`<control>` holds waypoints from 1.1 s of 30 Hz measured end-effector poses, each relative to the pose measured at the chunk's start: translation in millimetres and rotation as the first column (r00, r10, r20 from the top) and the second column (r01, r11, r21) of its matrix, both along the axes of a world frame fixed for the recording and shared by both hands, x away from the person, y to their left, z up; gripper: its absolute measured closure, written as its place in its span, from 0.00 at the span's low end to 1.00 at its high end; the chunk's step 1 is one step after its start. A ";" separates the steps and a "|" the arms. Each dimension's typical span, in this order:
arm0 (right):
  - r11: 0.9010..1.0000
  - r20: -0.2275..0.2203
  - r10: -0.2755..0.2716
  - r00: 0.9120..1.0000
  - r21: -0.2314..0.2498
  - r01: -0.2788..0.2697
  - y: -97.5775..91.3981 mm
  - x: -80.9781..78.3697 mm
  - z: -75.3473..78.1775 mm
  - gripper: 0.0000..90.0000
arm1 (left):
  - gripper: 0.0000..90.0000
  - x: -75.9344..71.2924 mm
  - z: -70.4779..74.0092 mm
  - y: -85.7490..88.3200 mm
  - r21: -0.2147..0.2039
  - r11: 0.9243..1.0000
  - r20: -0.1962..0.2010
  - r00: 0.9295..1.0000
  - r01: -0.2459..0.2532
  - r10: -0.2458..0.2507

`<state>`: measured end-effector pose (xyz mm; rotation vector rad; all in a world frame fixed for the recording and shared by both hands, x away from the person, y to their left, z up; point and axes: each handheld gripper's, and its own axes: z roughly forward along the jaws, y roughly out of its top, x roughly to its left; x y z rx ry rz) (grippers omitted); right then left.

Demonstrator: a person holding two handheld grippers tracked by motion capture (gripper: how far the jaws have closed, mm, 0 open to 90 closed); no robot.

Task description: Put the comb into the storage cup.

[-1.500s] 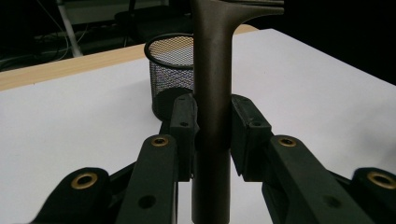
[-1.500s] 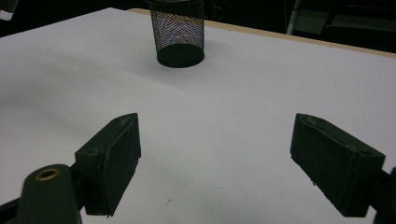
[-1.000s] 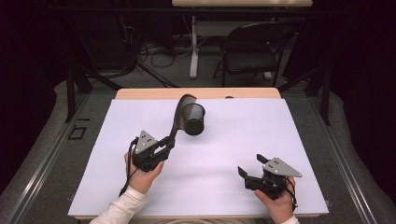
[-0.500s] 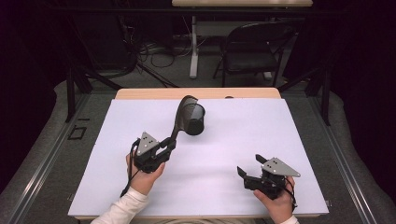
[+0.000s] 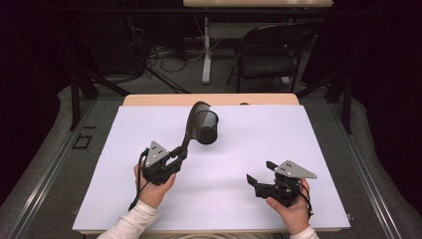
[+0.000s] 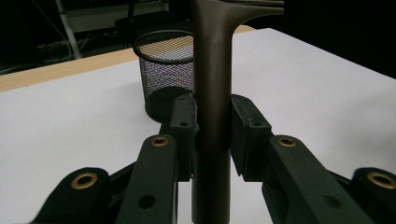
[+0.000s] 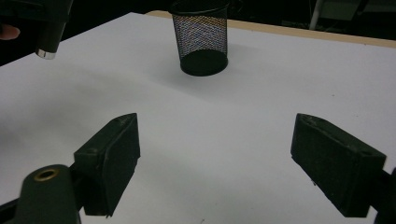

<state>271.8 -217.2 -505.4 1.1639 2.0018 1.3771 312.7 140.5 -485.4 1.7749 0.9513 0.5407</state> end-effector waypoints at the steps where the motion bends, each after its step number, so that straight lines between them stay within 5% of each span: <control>1: 1.000 -0.001 0.003 1.000 -0.005 -0.003 1.2 1.0 1.4 0.17 | 0.81 -0.1 0.1 0.3 0.000 1.000 0.003 1.000 -0.002 0.002; 33: 0.999 -0.076 0.044 0.996 0.005 -0.043 52.3 60.7 42.2 0.18 | 0.81 -1.0 1.1 1.8 -0.006 1.000 0.009 1.000 -0.002 0.002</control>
